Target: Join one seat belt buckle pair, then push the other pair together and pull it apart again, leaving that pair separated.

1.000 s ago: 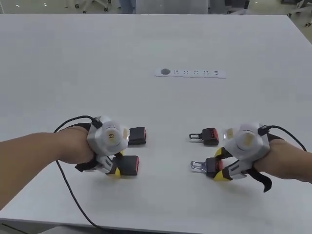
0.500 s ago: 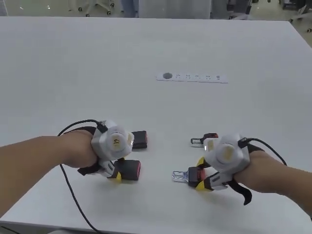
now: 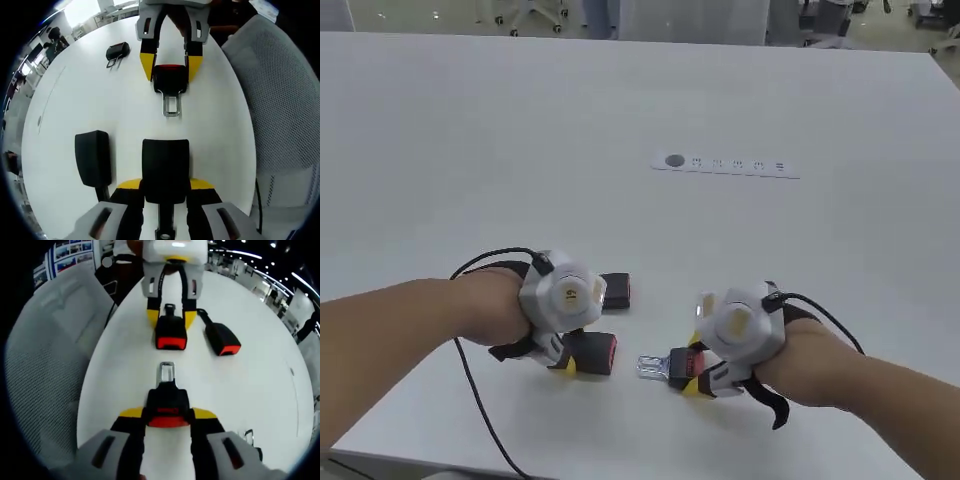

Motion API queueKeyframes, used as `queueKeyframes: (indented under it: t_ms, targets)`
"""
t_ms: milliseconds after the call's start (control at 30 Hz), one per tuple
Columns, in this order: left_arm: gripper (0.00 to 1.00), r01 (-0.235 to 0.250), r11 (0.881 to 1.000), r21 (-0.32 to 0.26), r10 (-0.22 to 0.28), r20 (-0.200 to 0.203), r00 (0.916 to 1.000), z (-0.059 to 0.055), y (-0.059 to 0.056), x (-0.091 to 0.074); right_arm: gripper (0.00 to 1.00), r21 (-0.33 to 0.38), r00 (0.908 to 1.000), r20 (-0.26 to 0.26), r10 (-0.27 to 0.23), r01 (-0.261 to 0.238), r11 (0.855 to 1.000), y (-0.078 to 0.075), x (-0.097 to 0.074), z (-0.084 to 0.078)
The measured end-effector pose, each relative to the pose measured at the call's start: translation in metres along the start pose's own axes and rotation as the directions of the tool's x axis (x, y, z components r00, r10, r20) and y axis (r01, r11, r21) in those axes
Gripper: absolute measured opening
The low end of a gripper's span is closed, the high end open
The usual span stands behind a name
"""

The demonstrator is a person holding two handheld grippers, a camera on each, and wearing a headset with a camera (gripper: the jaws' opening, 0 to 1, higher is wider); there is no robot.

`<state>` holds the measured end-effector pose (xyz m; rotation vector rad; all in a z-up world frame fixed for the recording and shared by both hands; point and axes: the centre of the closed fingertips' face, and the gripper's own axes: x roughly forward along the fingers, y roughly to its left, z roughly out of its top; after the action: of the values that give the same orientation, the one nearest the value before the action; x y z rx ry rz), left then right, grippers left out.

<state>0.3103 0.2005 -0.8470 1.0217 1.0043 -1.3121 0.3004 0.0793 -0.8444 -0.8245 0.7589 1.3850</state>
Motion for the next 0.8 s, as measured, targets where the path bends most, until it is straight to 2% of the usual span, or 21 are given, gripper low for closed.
queueKeyframes:
  t_ms: [333, 800]
  targets:
    - [0.33, -0.002, 1.0, -0.008, 0.002, -0.005, 1.0, 0.0, 0.001, 0.001, 0.35, -0.004, 0.9999, -0.004, -0.013, 0.013, 1.0, -0.005, 0.012, 0.02]
    - [0.33, -0.003, 1.0, -0.009, 0.003, -0.021, 0.9998, 0.0, 0.001, 0.0, 0.34, 0.016, 0.9996, 0.0, -0.03, 0.03, 0.999, -0.007, 0.014, 0.022]
